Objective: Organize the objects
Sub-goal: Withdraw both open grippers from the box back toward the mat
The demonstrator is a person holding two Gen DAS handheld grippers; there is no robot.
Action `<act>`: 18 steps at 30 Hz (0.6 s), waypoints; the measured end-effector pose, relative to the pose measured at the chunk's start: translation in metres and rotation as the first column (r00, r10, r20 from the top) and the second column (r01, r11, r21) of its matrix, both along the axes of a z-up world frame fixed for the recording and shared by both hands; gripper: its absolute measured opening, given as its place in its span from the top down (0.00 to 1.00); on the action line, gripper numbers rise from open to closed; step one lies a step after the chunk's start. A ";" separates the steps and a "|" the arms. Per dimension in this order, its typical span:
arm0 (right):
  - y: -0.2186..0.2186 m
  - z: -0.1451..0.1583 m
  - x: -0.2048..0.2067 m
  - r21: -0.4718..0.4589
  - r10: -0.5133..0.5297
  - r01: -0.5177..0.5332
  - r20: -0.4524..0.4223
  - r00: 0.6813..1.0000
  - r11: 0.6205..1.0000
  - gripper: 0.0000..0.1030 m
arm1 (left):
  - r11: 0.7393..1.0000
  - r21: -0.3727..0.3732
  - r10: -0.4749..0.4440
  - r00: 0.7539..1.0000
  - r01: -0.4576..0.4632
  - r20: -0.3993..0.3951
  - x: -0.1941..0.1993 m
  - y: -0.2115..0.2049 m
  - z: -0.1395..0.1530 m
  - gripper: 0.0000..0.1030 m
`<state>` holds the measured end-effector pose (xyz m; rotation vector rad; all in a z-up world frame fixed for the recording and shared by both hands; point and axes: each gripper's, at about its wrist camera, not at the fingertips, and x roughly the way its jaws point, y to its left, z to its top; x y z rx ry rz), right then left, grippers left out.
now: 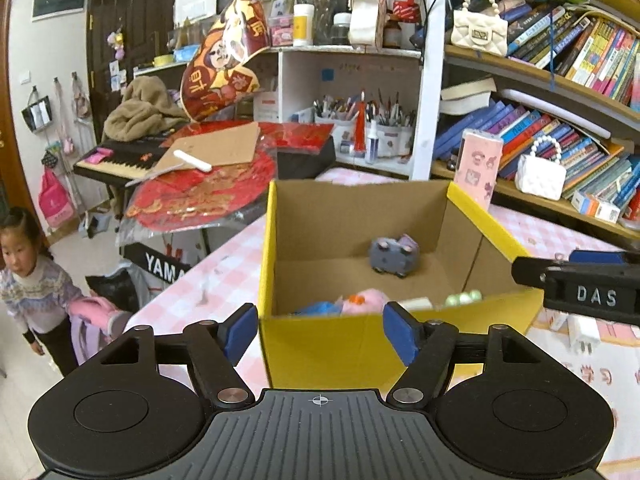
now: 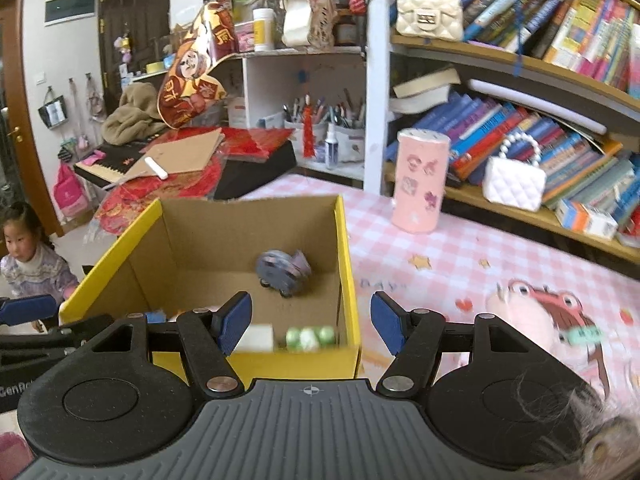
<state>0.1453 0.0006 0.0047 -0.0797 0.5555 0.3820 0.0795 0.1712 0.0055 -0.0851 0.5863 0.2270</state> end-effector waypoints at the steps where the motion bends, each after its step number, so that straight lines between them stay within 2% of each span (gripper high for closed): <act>1: 0.000 -0.002 -0.006 -0.004 -0.006 0.006 -0.003 1.000 1.000 0.38 | 1.000 -0.001 -0.002 1.000 0.002 -0.005 -0.004 0.000 -0.001 0.31; 8: 0.001 -0.017 -0.044 -0.025 -0.062 0.061 -0.033 0.998 0.998 0.37 | 1.000 0.003 -0.017 1.000 0.017 -0.027 -0.027 -0.002 -0.009 0.23; 18: 0.003 -0.033 -0.082 -0.059 -0.096 0.092 -0.068 0.993 0.994 0.35 | 1.000 0.000 -0.026 0.997 0.026 -0.069 -0.054 -0.002 -0.019 0.19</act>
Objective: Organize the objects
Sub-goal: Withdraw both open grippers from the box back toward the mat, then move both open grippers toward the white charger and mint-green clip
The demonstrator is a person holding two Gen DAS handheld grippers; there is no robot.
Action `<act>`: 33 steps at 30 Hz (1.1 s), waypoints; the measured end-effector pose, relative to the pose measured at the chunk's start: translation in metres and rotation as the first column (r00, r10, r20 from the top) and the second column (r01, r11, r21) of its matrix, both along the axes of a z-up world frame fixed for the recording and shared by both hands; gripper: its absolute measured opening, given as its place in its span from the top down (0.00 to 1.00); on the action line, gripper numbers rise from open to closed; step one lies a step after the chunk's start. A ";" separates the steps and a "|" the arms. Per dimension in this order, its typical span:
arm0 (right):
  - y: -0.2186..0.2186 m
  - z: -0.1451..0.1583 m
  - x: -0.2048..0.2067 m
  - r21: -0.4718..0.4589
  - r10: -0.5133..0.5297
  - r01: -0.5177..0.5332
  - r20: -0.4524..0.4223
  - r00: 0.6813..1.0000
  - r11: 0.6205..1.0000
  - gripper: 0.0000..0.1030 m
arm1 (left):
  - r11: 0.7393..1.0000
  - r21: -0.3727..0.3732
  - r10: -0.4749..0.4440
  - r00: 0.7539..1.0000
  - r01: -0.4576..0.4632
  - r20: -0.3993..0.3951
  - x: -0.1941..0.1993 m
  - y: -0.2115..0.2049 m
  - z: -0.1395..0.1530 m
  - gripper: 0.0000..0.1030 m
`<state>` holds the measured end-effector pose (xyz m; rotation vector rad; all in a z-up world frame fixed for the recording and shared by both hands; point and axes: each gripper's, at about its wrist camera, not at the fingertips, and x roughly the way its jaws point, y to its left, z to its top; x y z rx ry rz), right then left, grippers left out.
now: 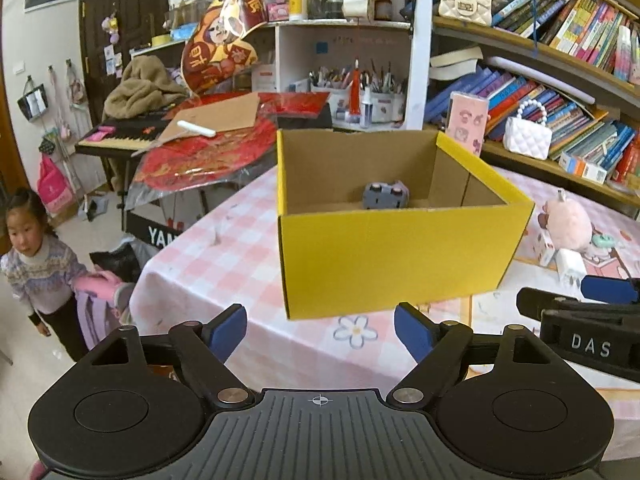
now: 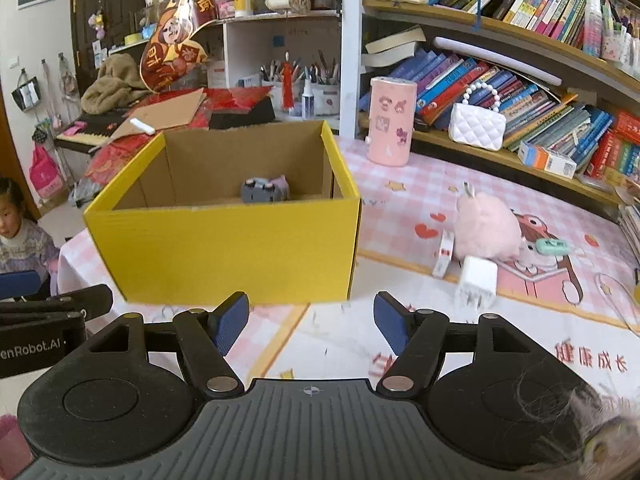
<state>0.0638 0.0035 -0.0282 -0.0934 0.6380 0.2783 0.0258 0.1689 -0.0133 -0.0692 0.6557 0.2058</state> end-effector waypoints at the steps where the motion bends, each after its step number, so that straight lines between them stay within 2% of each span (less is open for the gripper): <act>1: 0.000 -0.001 -0.003 -0.001 0.000 0.000 -0.005 1.000 1.000 0.35 | 1.000 0.001 -0.001 1.000 0.001 -0.002 -0.002 0.000 0.000 0.19; 13: 0.000 -0.008 -0.030 0.018 -0.036 0.037 -0.029 0.999 0.999 0.30 | 0.999 0.014 -0.037 0.999 0.037 -0.033 -0.022 -0.005 -0.008 0.18; 18: -0.006 -0.011 -0.038 0.031 -0.076 0.078 -0.053 0.996 0.996 0.28 | 0.998 0.014 -0.061 0.997 0.061 -0.039 -0.029 -0.010 -0.011 0.12; 33: -0.030 -0.013 -0.057 0.004 -0.188 0.189 -0.058 0.980 0.982 0.24 | 0.985 0.012 -0.169 0.984 0.170 -0.047 -0.026 -0.035 -0.015 0.12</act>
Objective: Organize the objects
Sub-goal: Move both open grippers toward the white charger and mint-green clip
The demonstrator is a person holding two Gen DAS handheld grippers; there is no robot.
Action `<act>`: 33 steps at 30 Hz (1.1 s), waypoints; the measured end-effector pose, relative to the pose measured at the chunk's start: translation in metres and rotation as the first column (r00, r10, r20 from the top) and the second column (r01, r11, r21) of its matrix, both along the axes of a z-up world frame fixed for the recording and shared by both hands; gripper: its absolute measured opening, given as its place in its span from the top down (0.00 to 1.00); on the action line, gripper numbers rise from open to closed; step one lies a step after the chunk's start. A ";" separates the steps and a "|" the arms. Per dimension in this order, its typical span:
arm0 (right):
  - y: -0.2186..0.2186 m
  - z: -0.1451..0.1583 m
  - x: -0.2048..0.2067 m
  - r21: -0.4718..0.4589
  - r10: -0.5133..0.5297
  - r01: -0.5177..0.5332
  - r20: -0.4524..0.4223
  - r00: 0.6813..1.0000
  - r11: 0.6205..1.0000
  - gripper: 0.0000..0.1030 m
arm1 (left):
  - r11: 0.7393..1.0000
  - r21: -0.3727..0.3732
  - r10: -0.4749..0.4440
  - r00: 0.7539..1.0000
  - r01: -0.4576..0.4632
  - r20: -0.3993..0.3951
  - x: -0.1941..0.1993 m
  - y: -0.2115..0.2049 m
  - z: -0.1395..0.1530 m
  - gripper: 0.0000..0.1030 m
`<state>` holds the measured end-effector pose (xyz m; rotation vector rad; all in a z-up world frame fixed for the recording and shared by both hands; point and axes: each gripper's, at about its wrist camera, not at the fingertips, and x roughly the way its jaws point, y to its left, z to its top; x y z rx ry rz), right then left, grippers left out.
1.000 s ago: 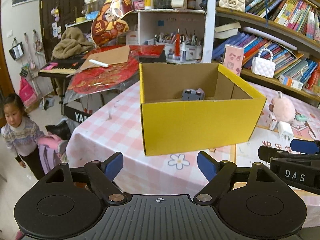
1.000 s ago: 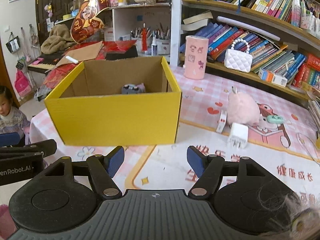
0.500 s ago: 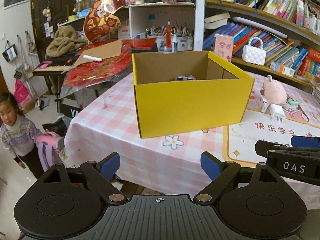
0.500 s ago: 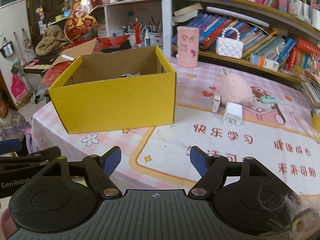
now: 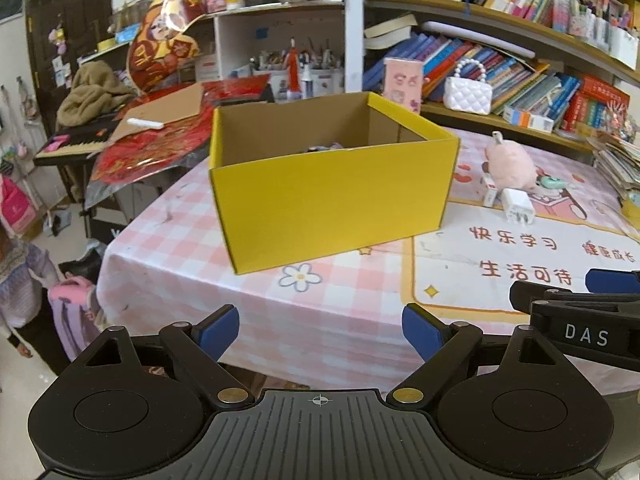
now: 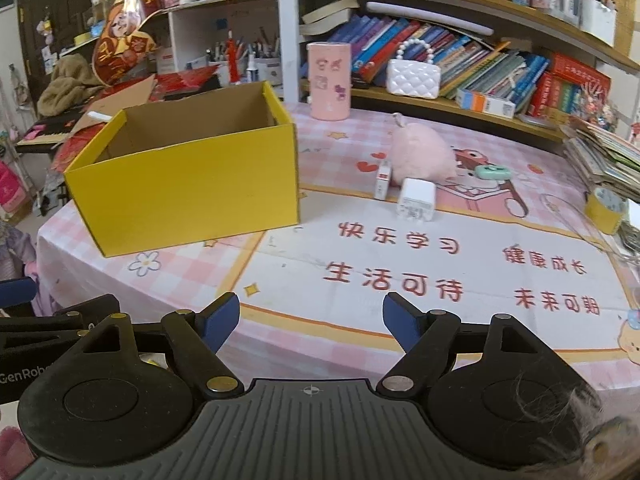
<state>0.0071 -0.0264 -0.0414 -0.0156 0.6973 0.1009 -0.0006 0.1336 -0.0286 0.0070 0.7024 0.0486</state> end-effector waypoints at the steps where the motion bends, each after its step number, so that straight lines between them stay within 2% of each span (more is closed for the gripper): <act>1: -0.002 0.000 -0.001 -0.004 -0.007 0.007 0.001 1.000 1.000 0.24 | 1.000 -0.001 -0.007 1.000 0.007 0.002 0.001 -0.002 0.000 0.12; 17: -0.067 -0.003 0.005 -0.039 -0.148 0.148 -0.015 0.989 0.988 0.21 | 0.989 -0.015 -0.144 0.989 0.144 -0.019 0.033 -0.063 -0.004 0.11; 33: -0.133 -0.011 0.040 -0.068 -0.188 0.184 -0.067 0.980 0.981 0.20 | 0.985 -0.033 -0.173 0.982 0.170 -0.081 0.074 -0.129 -0.016 0.11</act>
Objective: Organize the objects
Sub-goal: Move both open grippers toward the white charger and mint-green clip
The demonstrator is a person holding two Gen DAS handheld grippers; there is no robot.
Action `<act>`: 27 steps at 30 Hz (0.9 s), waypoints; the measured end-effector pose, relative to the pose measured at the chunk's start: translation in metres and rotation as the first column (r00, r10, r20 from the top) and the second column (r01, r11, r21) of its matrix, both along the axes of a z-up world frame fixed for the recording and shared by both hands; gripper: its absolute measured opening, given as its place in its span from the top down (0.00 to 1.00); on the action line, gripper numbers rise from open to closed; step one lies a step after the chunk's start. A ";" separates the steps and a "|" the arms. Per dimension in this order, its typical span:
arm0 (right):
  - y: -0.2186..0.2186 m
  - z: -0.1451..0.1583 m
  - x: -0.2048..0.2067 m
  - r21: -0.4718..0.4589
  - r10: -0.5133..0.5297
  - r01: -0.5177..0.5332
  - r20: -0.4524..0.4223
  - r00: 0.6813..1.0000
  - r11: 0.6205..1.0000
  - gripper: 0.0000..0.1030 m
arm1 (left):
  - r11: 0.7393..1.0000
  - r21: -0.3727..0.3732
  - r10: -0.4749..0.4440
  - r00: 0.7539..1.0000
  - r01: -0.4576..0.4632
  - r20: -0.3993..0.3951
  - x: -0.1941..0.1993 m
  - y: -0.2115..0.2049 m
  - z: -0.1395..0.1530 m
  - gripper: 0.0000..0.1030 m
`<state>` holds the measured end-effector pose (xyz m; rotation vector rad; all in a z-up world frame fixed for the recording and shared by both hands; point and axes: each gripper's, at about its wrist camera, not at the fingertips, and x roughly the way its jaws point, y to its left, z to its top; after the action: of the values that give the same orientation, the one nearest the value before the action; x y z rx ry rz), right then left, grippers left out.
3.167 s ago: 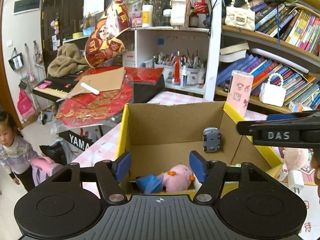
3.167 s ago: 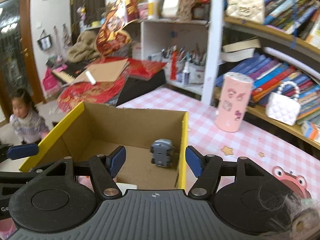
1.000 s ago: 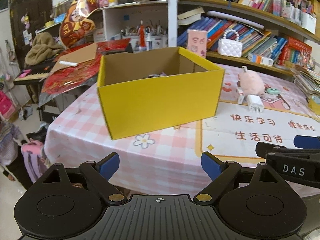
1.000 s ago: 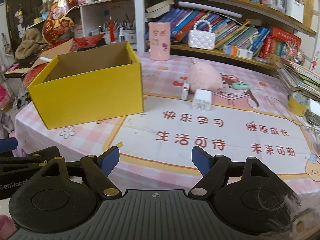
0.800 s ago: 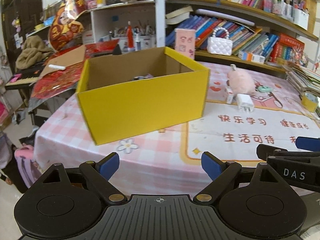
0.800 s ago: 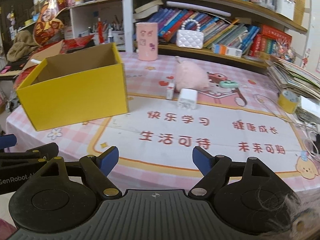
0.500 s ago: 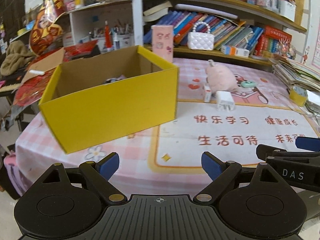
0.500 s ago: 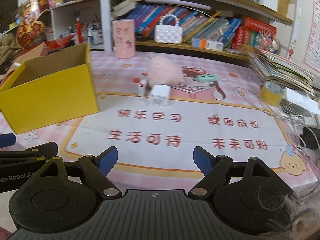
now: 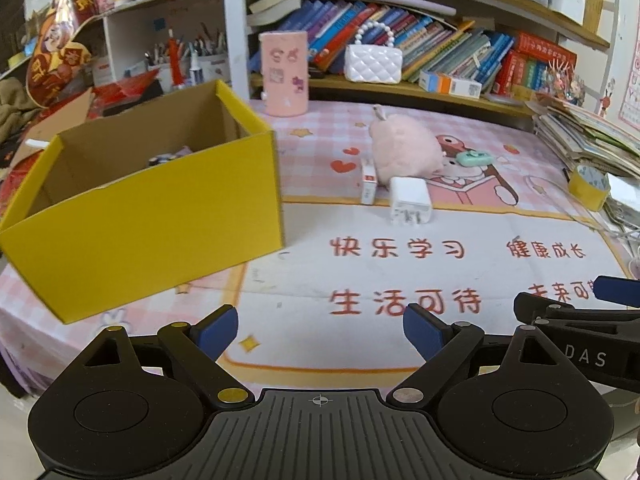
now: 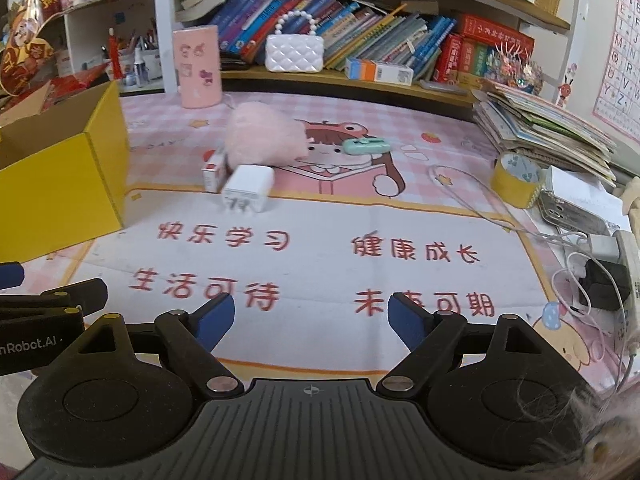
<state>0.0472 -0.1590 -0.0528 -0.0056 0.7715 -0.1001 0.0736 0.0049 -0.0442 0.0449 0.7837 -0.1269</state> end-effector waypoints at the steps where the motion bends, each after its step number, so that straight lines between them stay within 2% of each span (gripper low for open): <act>1: -0.004 -0.001 0.003 0.001 0.001 -0.001 -0.005 1.000 1.000 0.20 | 1.000 0.001 -0.002 1.000 0.002 -0.004 0.003 -0.005 -0.001 0.11; 10: -0.042 -0.004 0.030 0.019 -0.001 0.001 -0.020 1.000 1.000 0.20 | 1.000 0.007 -0.003 1.000 0.003 -0.012 0.026 -0.040 -0.002 0.11; 27: -0.091 -0.001 0.091 0.090 0.053 -0.055 0.020 0.998 0.994 0.20 | 0.997 0.049 0.051 0.998 -0.053 0.049 0.070 -0.080 0.002 0.11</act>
<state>0.1382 -0.2502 -0.0542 0.0602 0.7572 -0.0136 0.1434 -0.0748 -0.0423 0.0750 0.7398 -0.0567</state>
